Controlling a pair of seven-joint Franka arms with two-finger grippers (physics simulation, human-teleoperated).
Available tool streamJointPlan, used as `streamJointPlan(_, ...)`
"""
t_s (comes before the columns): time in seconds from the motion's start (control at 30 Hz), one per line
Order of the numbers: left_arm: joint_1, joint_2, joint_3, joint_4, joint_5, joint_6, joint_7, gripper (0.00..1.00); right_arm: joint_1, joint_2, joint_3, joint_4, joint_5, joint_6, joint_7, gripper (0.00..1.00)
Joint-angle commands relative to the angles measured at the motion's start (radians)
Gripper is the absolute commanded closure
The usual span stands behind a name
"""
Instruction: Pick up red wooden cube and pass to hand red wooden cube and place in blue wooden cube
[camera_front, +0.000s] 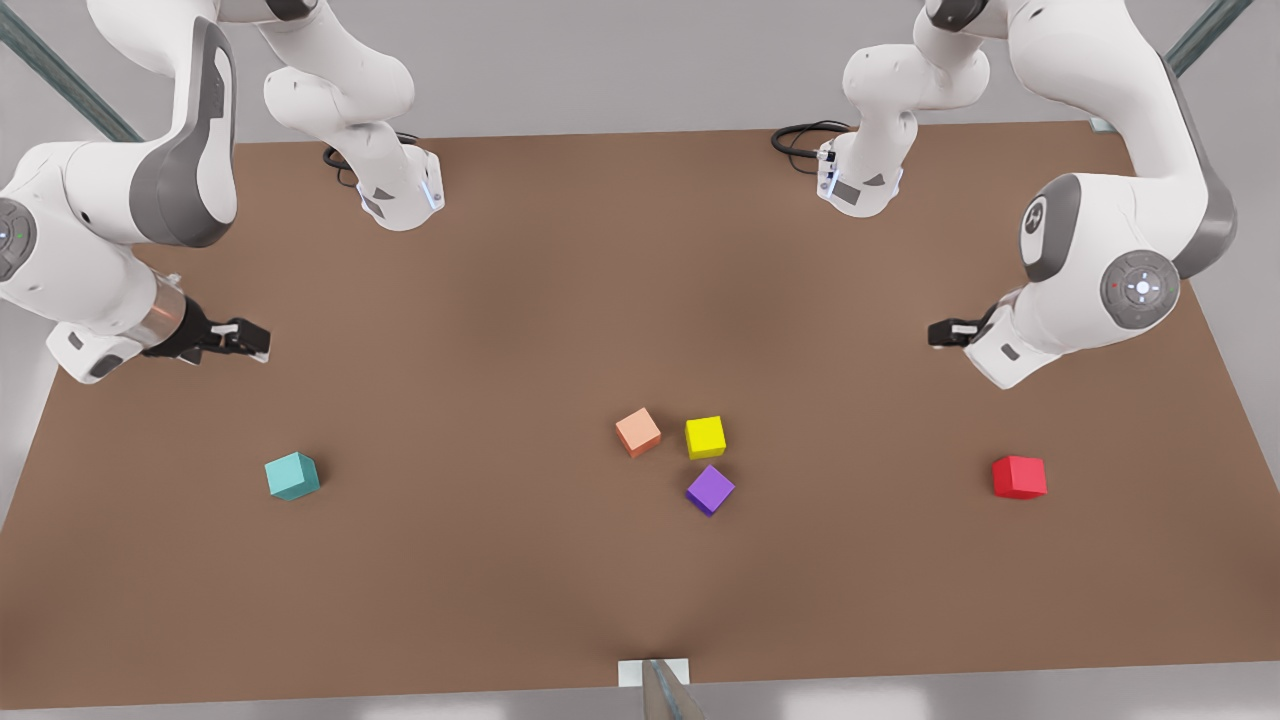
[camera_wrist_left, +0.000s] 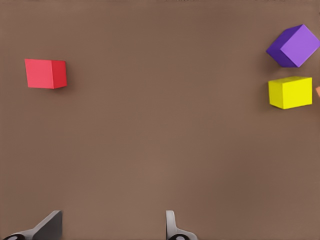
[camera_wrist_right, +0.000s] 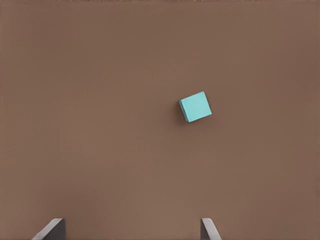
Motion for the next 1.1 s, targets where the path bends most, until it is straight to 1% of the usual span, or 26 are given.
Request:
streamJointPlan(0.0, 0.0, -0.001, 0.0, 0.0, -0.001, 0.033, 0.123, 0.0, 0.0, 0.0, -0.001, 0.002, 0.0, 0.036, -0.026, 0.0)
streamJointPlan(0.07, 0.0, -0.001, 0.0, 0.0, -0.001, 0.033, 0.123, 0.0, 0.0, 0.005, -0.001, 0.002, 0.001, 0.035, -0.028, 0.0)
streamJointPlan(0.1, 0.002, 0.033, 0.003, 0.011, 0.011, 0.031, 0.126, 0.0, 0.0, 0.005, -0.001, 0.002, 0.004, 0.035, -0.028, 0.0)
streamJointPlan(0.13, 0.002, 0.062, 0.033, 0.015, 0.024, 0.036, 0.126, 0.0, -0.002, 0.005, -0.001, 0.0, 0.009, 0.035, -0.028, 0.0)
streamJointPlan(0.17, 0.01, 0.117, 0.089, 0.02, 0.018, 0.129, 0.128, 0.0, -0.003, 0.005, -0.001, 0.0, 0.011, 0.035, -0.028, 0.0)
streamJointPlan(0.2, 0.048, 0.209, 0.095, 0.035, 0.008, 0.194, 0.132, 0.0, -0.003, 0.005, -0.001, 0.0, 0.011, 0.035, -0.028, 0.0)
streamJointPlan(0.27, 0.085, 0.348, 0.093, 0.106, 0.031, 0.242, 0.209, 0.0, -0.002, 0.005, -0.001, -0.002, 0.009, 0.035, -0.029, 0.0)
streamJointPlan(0.3, 0.125, 0.448, 0.092, 0.141, 0.028, 0.351, 0.283, 0.0, -0.002, 0.005, -0.001, -0.005, 0.008, 0.035, -0.029, 0.0)
streamJointPlan(0.37, 0.169, 0.545, 0.093, 0.143, 0.031, 0.536, 0.359, 0.0, 0.003, 0.01, -0.001, -0.006, 0.001, 0.035, -0.029, 0.0)
streamJointPlan(0.4, 0.194, 0.551, 0.093, 0.141, 0.031, 0.563, 0.364, 0.0, 0.004, 0.011, -0.001, -0.006, 0.001, 0.035, -0.031, 0.0)
streamJointPlan(0.57, 0.229, 0.567, 0.096, 0.138, 0.037, 0.586, 0.448, 0.0, 0.006, 0.013, 0.001, -0.006, -0.002, 0.035, -0.031, 0.0)
streamJointPlan(0.67, 0.234, 0.57, 0.106, 0.143, 0.056, 0.588, 0.471, 0.0, 0.006, 0.013, 0.001, -0.006, -0.002, 0.035, -0.031, 0.0)
streamJointPlan(0.83, 0.235, 0.58, 0.113, 0.147, 0.056, 0.658, 0.47, 0.0, 0.006, 0.013, 0.002, -0.006, 0.0, 0.035, -0.04, 0.0)
streamJointPlan(1.07, 0.231, 0.636, 0.118, 0.159, 0.056, 0.683, 0.47, 0.0, 0.006, 0.019, 0.004, -0.006, 0.0, 0.035, -0.038, 0.0)
